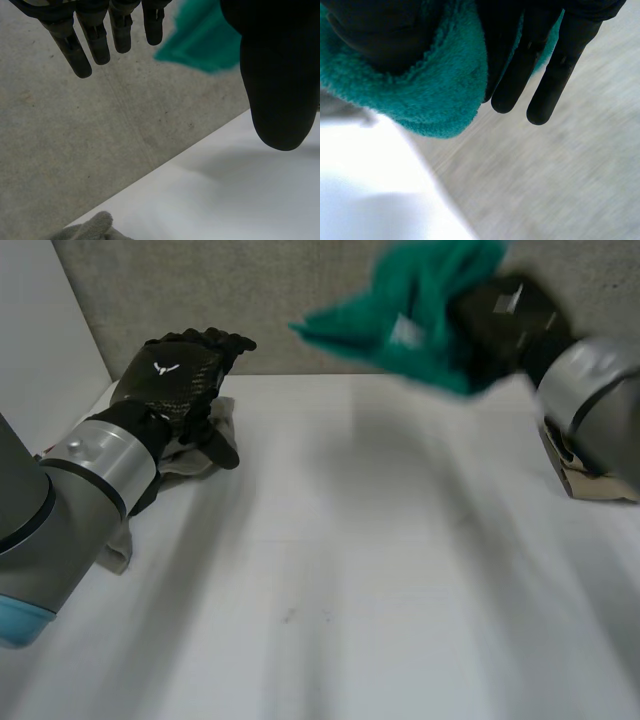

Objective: Fold the laundry.

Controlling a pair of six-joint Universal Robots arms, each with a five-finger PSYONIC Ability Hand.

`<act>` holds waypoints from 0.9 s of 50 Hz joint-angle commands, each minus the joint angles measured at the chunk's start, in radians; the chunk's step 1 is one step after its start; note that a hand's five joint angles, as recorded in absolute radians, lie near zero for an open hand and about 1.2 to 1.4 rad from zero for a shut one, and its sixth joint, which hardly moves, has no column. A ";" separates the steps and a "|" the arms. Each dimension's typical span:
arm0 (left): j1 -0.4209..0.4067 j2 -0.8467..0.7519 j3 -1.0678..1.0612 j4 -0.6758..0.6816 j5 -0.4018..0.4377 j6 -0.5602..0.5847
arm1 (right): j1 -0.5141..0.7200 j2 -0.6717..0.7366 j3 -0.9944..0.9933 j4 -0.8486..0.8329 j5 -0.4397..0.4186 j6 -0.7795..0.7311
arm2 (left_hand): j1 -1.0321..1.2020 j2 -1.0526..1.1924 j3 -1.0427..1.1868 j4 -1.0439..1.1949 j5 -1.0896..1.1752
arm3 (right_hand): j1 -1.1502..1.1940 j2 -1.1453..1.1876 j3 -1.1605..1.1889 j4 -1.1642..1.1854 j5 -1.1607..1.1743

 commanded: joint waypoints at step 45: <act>-0.184 -0.223 0.033 -0.002 -0.008 0.004 | 0.094 -0.124 0.777 -0.227 0.101 -0.291 | 0.045 0.009 -0.001 0.007 -0.012 | -0.865 -0.967 -0.983 -0.990 -0.934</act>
